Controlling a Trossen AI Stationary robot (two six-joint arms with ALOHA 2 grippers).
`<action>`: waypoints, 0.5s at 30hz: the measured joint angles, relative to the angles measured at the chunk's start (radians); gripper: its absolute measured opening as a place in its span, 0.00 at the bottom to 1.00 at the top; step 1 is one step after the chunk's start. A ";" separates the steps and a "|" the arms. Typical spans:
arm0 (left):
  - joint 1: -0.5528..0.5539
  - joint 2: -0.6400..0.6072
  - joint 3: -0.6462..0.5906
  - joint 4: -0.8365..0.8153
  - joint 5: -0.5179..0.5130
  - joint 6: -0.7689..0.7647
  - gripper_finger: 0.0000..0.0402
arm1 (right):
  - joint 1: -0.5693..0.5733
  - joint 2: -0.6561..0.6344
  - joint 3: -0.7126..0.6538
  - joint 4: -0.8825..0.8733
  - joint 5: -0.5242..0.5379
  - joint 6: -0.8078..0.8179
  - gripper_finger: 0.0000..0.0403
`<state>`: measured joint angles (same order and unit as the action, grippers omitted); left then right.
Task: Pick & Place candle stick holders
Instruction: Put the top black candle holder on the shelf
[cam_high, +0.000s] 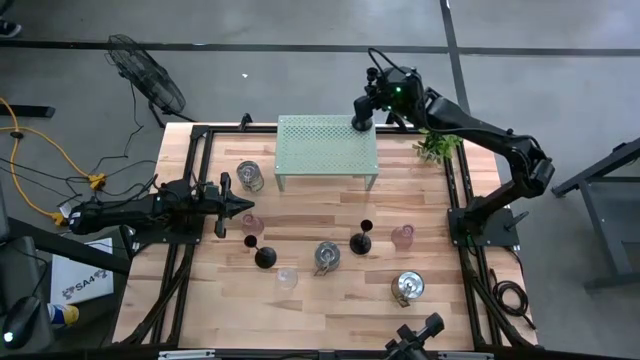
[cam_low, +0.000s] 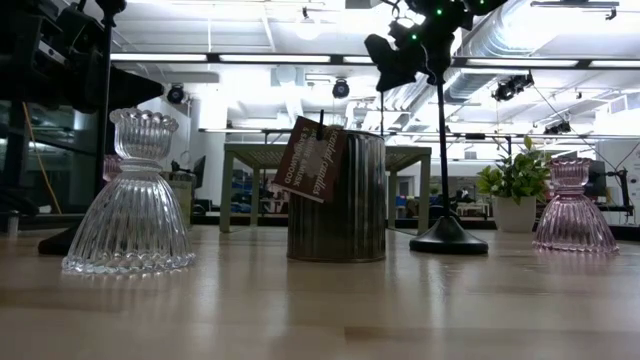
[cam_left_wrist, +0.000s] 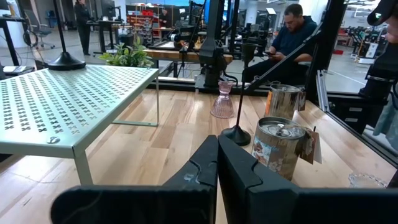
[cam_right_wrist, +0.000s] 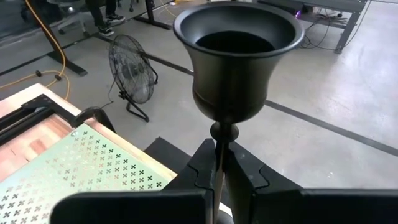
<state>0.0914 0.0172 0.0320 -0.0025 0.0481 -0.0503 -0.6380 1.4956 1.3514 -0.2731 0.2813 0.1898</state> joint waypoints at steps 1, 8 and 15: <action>0.000 0.000 0.000 0.000 0.000 0.000 0.00 | 0.000 0.000 0.000 -0.002 0.000 0.001 0.01; 0.000 0.000 0.000 0.000 0.000 0.000 0.00 | 0.001 0.000 0.000 -0.006 0.000 0.001 0.06; 0.000 0.000 0.000 0.000 0.000 0.000 0.00 | 0.001 0.000 -0.001 -0.015 -0.027 0.001 0.08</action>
<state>0.0913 0.0172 0.0321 -0.0025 0.0483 -0.0502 -0.6373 1.4960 1.3502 -0.2878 0.2548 0.1905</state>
